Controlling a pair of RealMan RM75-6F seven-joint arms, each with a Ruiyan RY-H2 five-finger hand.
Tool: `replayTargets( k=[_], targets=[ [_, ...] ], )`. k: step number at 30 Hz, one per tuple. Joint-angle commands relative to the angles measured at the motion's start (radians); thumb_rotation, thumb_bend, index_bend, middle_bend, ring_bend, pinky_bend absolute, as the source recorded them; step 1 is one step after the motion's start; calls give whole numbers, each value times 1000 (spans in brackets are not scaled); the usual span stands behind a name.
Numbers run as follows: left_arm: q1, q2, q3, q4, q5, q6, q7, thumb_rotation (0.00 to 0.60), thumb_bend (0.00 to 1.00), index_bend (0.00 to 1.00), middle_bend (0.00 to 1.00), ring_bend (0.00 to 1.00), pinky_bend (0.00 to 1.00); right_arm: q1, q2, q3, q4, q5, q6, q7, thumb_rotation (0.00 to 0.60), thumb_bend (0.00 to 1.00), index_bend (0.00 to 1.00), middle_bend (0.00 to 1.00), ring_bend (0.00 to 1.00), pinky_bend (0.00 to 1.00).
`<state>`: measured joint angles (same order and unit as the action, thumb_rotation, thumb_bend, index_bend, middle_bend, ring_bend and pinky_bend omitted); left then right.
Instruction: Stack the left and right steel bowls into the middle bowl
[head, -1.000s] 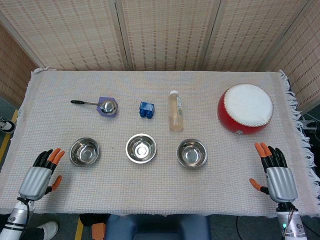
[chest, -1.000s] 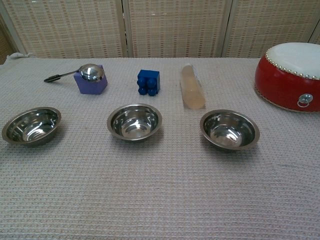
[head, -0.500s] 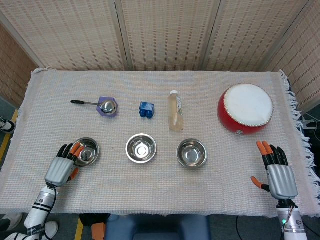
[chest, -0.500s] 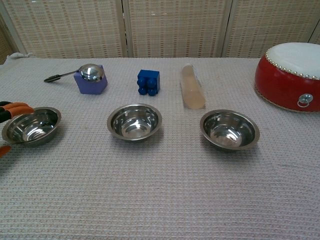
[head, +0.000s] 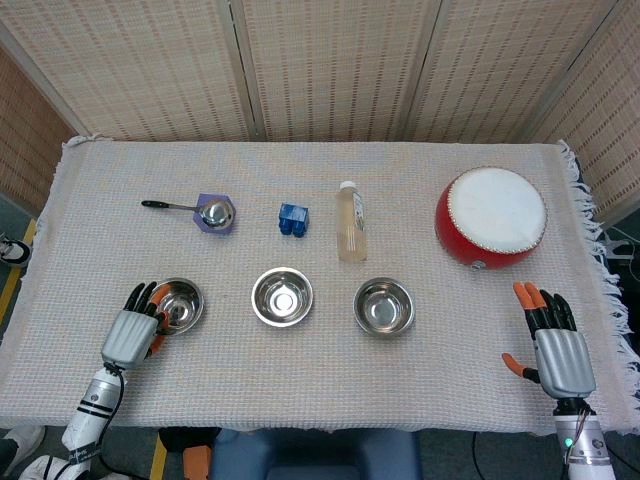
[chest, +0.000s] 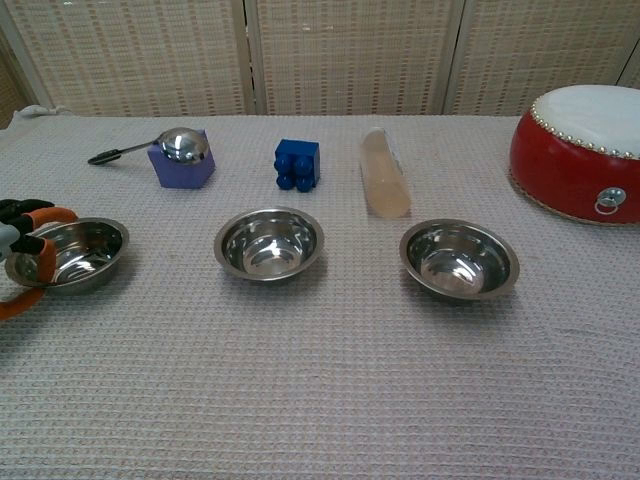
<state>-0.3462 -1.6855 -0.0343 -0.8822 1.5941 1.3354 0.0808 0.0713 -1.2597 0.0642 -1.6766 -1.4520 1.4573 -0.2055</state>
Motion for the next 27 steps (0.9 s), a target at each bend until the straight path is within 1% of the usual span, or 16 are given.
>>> replayTargets(
  k=[1,6,10,12,16,19,21,23,24,26,27],
  targets=[
    [-7,-38,-5,54,31,79,-42,600,636,763,154,0,94,-1,2,-1,-3,-2,3,3,600,69,0,0,0,0],
    [-44,-42,-29,42,59,143,-46,600,636,769,170,0,95,-1,6,-5,-6,-7,1,9,600,69,0,0,0,0],
    [-109,-31,-63,-44,84,156,-10,600,636,769,177,0,94,-2,10,-7,-10,-12,5,15,600,69,0,0,0,0],
    [-142,-26,-72,-91,96,141,11,600,635,769,181,0,94,-3,12,-7,-11,-14,7,17,600,69,0,0,0,0],
    [-210,-33,-82,-183,105,69,82,600,637,758,190,5,95,-6,19,-7,-17,-17,14,27,600,69,0,0,0,0],
    [-245,-46,-77,-224,100,2,138,600,638,752,201,11,95,-9,24,-5,-21,-19,22,34,600,69,0,0,0,0],
    [-261,-59,-72,-231,98,-27,162,600,639,733,201,13,95,-11,27,-4,-21,-19,25,38,600,69,0,0,0,0],
    [-274,-75,-62,-221,90,-65,184,600,635,687,194,13,96,-12,31,-4,-23,-17,25,42,600,69,0,0,0,0],
    [-277,-78,-58,-222,82,-83,191,600,619,631,181,13,96,-12,33,-4,-24,-16,25,43,600,69,0,0,0,0],
    [-285,-77,-48,-234,52,-145,213,600,556,447,140,10,97,-13,36,-4,-25,-17,26,47,600,69,0,0,0,0],
    [-287,-75,-46,-242,39,-166,224,600,532,377,126,7,97,-13,37,-4,-26,-18,26,49,600,69,0,0,0,0]
  ],
)
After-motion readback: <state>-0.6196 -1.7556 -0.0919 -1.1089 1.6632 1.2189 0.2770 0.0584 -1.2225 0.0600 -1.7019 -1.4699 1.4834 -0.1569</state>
